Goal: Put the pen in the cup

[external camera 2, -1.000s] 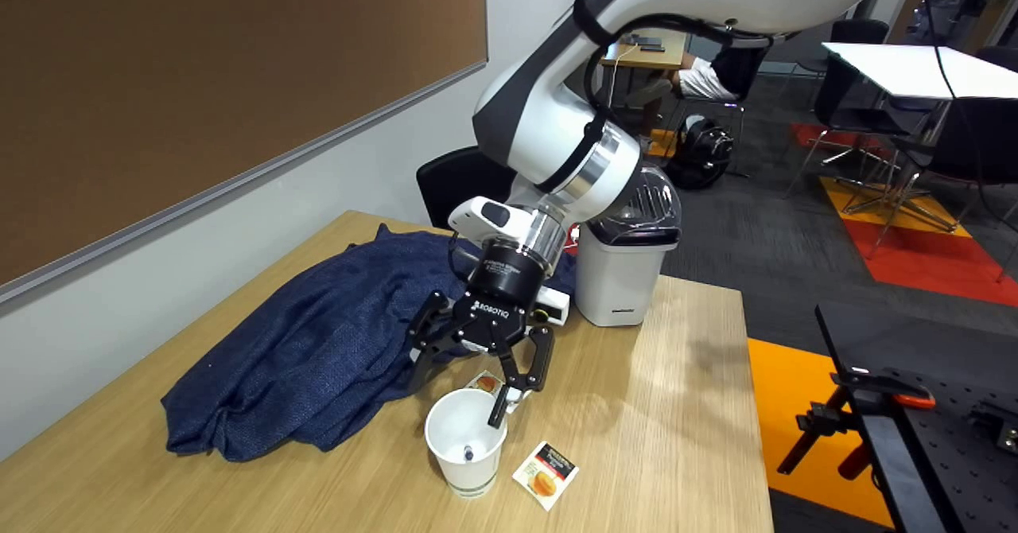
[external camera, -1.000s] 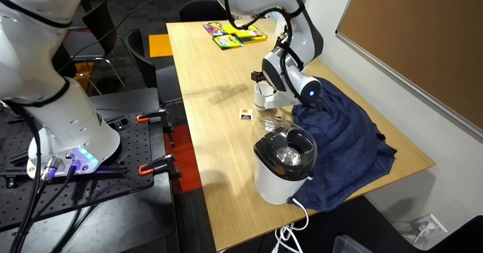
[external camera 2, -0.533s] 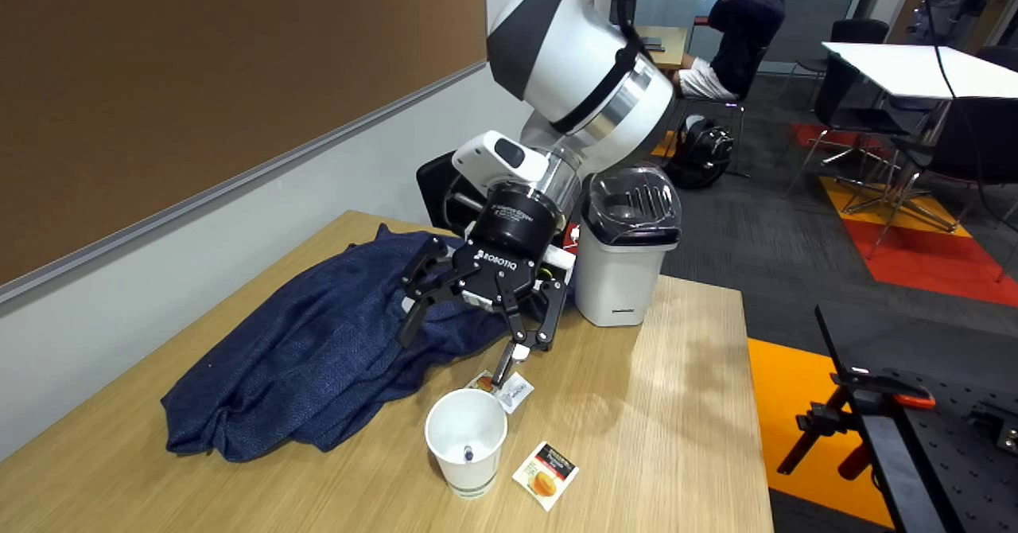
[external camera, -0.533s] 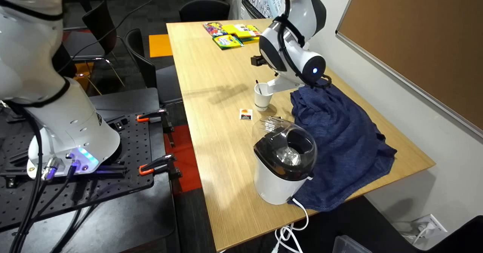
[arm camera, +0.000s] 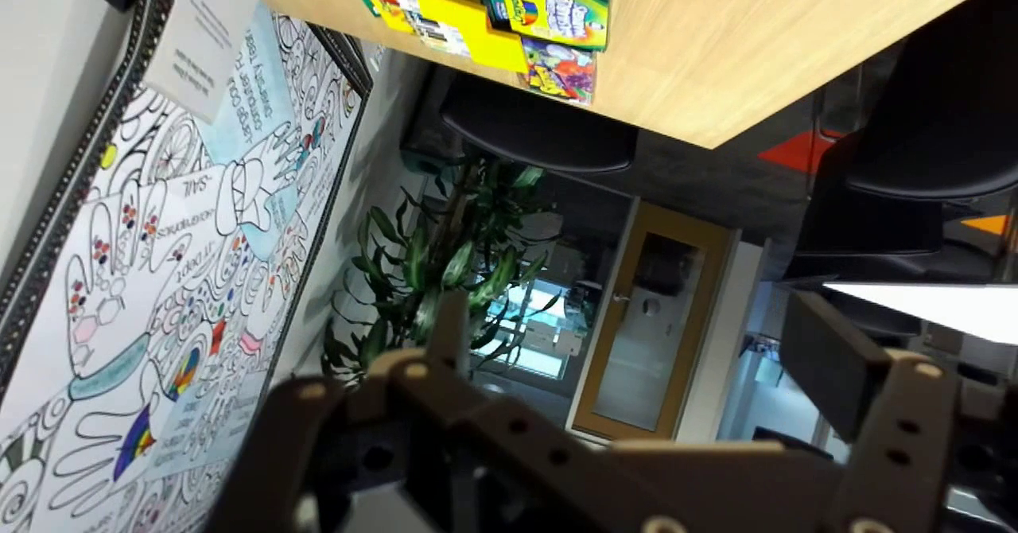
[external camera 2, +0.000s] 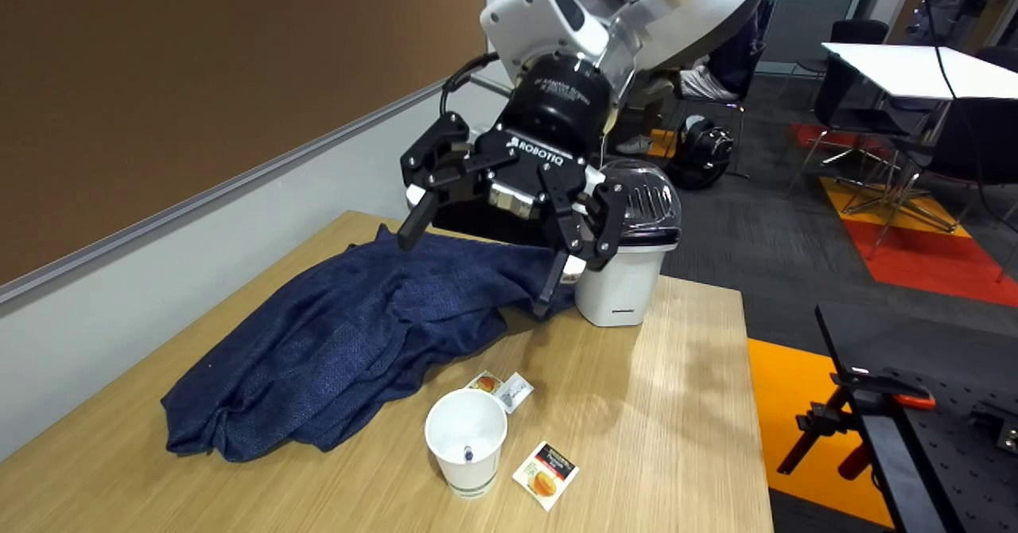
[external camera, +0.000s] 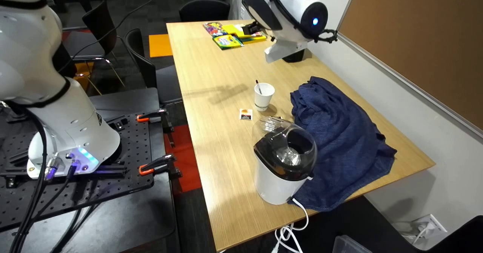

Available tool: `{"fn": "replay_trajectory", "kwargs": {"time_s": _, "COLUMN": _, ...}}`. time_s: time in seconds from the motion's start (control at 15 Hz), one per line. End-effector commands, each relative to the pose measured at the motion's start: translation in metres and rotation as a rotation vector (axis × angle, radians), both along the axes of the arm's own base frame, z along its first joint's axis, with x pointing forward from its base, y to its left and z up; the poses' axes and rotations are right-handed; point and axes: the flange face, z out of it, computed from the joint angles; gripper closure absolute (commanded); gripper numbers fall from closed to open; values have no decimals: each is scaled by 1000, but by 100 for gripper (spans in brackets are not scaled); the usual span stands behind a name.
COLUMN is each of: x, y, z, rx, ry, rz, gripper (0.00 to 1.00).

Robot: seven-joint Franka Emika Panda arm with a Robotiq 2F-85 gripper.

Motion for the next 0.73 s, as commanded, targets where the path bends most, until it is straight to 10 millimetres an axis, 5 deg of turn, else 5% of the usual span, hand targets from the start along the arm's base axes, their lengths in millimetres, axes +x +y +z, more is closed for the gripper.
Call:
{"fn": "replay_trajectory", "kwargs": {"time_s": 0.0, "x": -33, "y": 19, "z": 46, "rx": -18, "ry": -60, "rz": 37, "gripper": 0}}
{"fn": "replay_trajectory", "kwargs": {"time_s": 0.13, "x": -44, "y": 25, "z": 60, "rx": -15, "ry": -81, "rz": 43, "gripper": 0}}
{"fn": "replay_trajectory", "kwargs": {"time_s": 0.2, "x": -24, "y": 20, "z": 47, "rx": -6, "ry": -65, "rz": 39, "gripper": 0}}
{"fn": "replay_trajectory", "kwargs": {"time_s": 0.67, "x": -39, "y": 25, "z": 56, "rx": -5, "ry": -71, "rz": 45, "gripper": 0}}
